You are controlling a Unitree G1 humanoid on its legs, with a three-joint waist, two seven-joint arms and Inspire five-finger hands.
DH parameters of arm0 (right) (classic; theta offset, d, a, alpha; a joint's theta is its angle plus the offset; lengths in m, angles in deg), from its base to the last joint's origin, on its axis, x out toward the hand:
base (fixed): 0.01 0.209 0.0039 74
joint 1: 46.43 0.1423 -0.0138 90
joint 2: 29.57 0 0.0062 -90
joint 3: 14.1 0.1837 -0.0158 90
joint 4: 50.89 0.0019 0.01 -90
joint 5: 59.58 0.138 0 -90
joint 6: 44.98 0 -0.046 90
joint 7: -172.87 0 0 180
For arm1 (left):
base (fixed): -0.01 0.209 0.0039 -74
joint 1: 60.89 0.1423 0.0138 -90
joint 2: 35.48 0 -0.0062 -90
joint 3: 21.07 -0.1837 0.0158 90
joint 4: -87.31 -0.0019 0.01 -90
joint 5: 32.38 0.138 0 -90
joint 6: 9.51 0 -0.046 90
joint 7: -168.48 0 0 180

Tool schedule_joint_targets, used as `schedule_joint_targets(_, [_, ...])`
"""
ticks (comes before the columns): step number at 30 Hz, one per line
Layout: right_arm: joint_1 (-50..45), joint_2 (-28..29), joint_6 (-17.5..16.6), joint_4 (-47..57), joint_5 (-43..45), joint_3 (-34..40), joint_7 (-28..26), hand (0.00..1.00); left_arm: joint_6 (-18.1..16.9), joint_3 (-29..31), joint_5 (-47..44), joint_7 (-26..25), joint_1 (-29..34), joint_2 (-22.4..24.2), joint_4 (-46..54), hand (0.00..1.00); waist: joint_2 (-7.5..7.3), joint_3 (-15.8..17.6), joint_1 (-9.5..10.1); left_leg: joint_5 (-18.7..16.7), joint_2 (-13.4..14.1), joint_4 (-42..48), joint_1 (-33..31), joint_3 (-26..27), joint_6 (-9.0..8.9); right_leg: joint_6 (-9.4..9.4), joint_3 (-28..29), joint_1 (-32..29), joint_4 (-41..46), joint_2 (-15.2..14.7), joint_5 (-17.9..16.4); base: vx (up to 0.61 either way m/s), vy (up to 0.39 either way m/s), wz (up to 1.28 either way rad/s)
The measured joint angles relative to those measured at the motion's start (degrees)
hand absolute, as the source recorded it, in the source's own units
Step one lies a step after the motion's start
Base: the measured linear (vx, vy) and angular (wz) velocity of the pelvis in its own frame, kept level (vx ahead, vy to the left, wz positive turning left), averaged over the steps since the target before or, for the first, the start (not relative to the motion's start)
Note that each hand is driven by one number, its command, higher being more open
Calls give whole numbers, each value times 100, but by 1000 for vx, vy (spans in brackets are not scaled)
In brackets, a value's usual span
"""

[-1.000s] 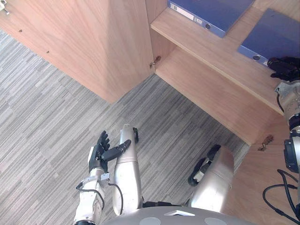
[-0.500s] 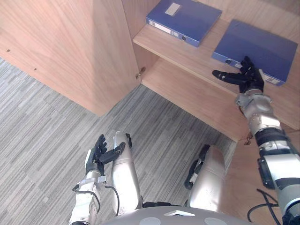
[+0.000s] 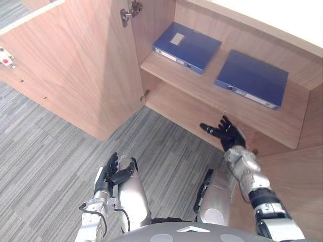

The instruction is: Walk over to the cabinet, pick up the folder, carry it to the office cabinet, place the folder inside the office cabinet, then close the office cabinet door

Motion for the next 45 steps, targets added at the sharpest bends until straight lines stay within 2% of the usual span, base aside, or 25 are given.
schedule_joint_targets(3, [-529, 286, 63, 8, -74, 358, -86, 100, 2, 1, 222, 12, 1, 19, -175, 100, -6, -104, 3, 20, 8, -312, 360, 115, 85, 11, -139, 425, -481, 55, 178, 49, 89, 0])
schedule_joint_targets(4, [-889, 439, 67, 7, -250, 569, -115, 100, 6, 12, 427, 20, 56, 24, -310, 100, -24, -303, 2, 42, 9, -566, 590, 229, 125, 33, -200, 635, -857, 105, 321, 50, 82, -7])
schedule_joint_targets(8, [-1560, 727, 60, -186, -305, 1034, -192, 100, 32, 100, 767, 39, 127, 113, -693, 100, -74, -765, -14, 129, -11, -1159, 1119, 540, 223, 86, -333, 1179, -1797, 210, 705, 110, 108, -11])
schedule_joint_targets(11, [-1925, 1002, 59, -964, -739, 1538, -227, 100, 123, 242, 927, 58, 167, 256, -971, 100, -151, -1126, -31, 196, -115, -1608, 1514, 749, 289, 145, -470, 1645, -2528, 224, 989, 128, 84, -1])
schedule_joint_targets(14, [-2127, 1157, 76, -1573, -896, 1885, -230, 100, 150, 493, 1030, 48, 176, 410, -1241, 100, -147, -1319, -57, 256, -207, -1904, 1744, 856, 336, 190, -567, 1964, -3057, 241, 1223, 116, 76, 2])
schedule_joint_targets(20, [-2237, 1323, 81, -2355, -971, 2352, -238, 100, 222, 990, 1128, 19, 205, 642, -1691, 100, -105, -1647, -288, 530, -379, -2605, 2117, 1077, 393, 222, -711, 2469, -4204, 370, 1785, 59, 47, -4])
schedule_joint_targets(24, [-2199, 1338, 71, -2671, -1182, 2486, -228, 100, 238, 1172, 1279, -27, 204, 687, -1967, 100, -147, -1855, -343, 926, -580, -3329, 2444, 1214, 378, 191, -757, 2734, -4886, 432, 2124, 12, 2, -3])
schedule_joint_targets(31, [-2129, 1337, 63, -3151, -1187, 2651, -170, 100, 247, 1369, 1306, -145, 242, 688, -2352, 100, -331, -2130, -374, 1769, -899, -4852, 3005, 1184, 260, 2, -948, 2917, -5327, 482, 2245, -5, -62, 8])
schedule_joint_targets(36, [-1992, 1322, 51, -3328, -1190, 2650, -89, 100, 243, 1413, 1306, -203, 214, 683, -2537, 100, -347, -2138, -471, 2115, -980, -5510, 3244, 1111, 188, -65, -1013, 2921, -5383, 534, 2243, -3, -53, 6])
schedule_joint_targets(39, [-1986, 1321, 51, -3353, -1190, 2650, -78, 100, 239, 1413, 1306, -243, 182, 676, -2658, 100, -348, -2137, -484, 2194, -1011, -5710, 3411, 1121, 197, -70, -1017, 3025, -5451, 551, 2243, 21, -7, -1])
schedule_joint_targets(43, [-1929, 1318, 52, -3377, -1197, 2656, -53, 100, 237, 1380, 1312, -276, 136, 640, -2750, 100, -367, -2136, -487, 2132, -982, -5661, 3514, 1144, 156, -97, -978, 3101, -5461, 587, 2228, 40, 11, -7])
schedule_joint_targets(45, [-1799, 1208, 53, -3377, -1298, 2672, 26, 100, 232, 1262, 1322, -286, 27, 643, -2744, 100, -224, -2022, -475, 1586, -781, -4712, 3217, 1023, 171, -105, -832, 3040, -5245, 656, 2177, -7, 72, -27])
